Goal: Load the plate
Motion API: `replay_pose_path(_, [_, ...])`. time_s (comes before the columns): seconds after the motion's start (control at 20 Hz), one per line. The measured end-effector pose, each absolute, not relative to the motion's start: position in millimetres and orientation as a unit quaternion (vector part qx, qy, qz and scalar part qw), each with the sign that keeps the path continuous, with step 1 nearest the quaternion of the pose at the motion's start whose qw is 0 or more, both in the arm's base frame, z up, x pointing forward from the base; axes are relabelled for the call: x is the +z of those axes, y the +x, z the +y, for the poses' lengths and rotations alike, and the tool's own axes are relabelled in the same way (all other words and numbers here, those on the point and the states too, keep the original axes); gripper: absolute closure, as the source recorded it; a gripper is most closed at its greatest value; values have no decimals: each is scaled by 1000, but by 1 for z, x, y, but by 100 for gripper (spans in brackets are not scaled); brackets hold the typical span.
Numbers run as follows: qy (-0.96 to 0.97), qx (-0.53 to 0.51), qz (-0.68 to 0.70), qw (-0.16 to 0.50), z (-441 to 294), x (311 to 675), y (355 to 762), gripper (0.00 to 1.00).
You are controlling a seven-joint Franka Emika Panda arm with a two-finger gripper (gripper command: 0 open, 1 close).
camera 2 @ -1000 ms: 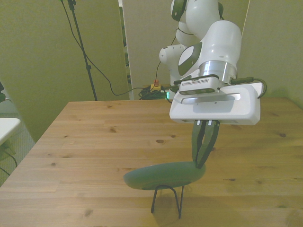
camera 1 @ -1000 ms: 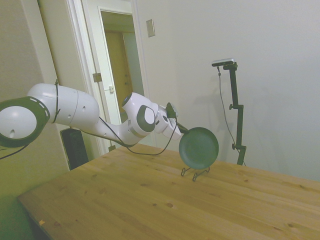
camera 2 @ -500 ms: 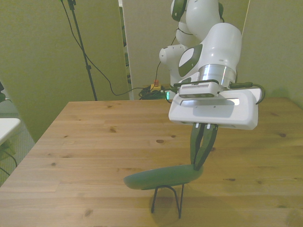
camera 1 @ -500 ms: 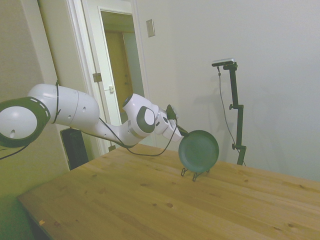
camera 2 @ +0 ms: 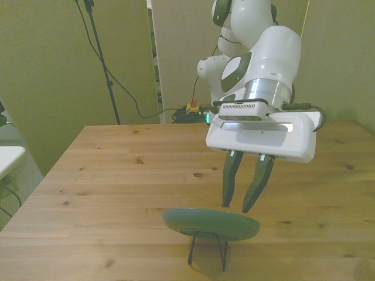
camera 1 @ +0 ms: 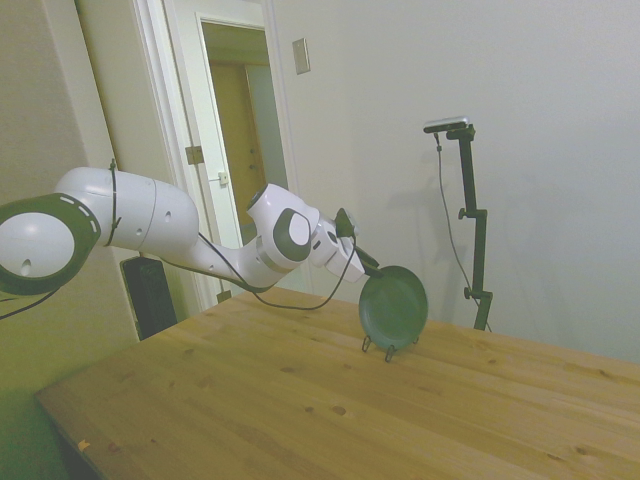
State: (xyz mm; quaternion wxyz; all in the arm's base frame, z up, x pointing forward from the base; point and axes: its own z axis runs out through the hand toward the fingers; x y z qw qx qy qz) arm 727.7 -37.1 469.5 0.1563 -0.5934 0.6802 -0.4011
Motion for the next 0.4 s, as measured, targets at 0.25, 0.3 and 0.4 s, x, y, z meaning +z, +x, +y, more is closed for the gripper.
replay_pose_path(0.25, [-599,-355,704,142,-22,498,699,0])
replay_pose_path(0.3, [-603,-334,712,135,-17,509,688,0])
replay_pose_path(0.4, [-605,-291,733,108,-17,536,658,0])
